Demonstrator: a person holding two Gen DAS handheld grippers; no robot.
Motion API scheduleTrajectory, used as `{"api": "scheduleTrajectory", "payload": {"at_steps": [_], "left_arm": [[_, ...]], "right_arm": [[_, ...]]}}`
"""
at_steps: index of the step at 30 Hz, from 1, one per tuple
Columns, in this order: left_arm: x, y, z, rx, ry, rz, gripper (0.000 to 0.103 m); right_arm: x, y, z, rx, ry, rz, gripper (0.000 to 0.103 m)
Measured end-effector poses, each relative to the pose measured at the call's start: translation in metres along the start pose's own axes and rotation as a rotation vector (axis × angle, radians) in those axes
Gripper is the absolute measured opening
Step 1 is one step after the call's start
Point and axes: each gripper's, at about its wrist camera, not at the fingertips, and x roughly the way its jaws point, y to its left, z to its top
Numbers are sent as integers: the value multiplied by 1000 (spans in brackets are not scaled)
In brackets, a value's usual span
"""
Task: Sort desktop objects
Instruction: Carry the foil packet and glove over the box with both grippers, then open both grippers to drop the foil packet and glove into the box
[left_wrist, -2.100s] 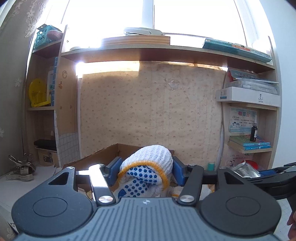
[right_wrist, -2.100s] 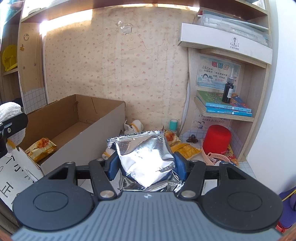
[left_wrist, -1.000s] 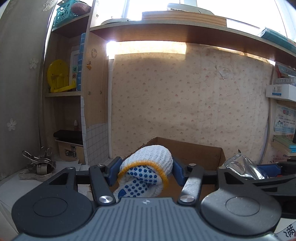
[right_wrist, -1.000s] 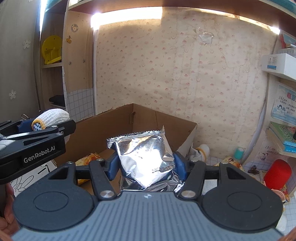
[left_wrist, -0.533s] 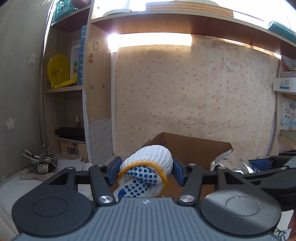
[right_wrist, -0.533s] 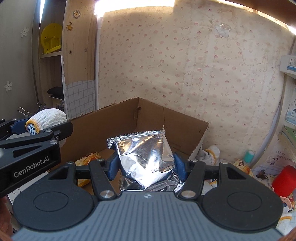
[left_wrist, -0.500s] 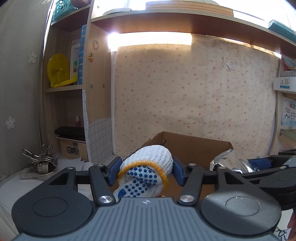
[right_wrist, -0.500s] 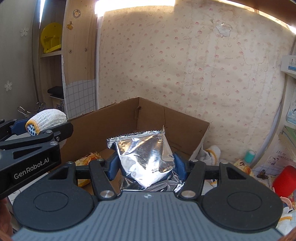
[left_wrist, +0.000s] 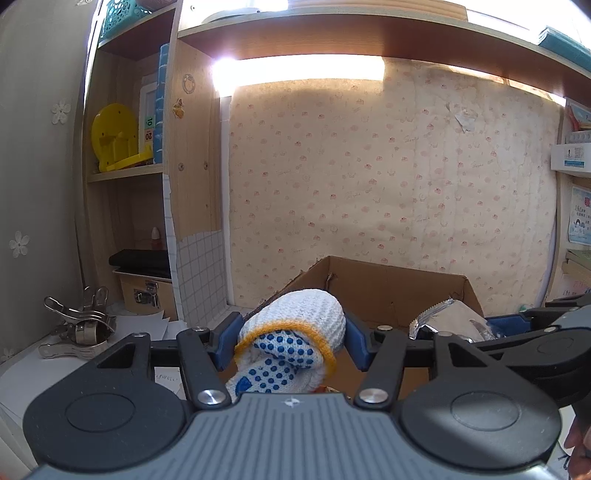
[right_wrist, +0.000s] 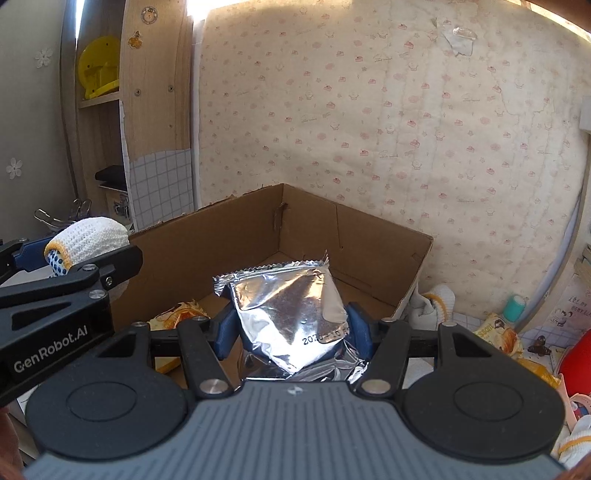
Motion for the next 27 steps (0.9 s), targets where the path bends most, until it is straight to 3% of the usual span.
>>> {"api": "scheduleTrajectory", "payload": {"at_steps": [8, 18, 23, 27], "left_arm": [[3, -3, 1, 7, 7, 12, 62], [9, -13, 2, 28, 14, 11, 63], [8, -19, 6, 32, 1, 11, 84], [1, -26, 7, 23, -8, -9, 84]], "right_arm": [[-6, -9, 0, 41, -52, -2, 69], [-59, -46, -10, 104, -169, -48, 77], [-85, -68, -26, 124, -200, -116, 79], [-98, -98, -45, 158, -188, -209, 79]]}}
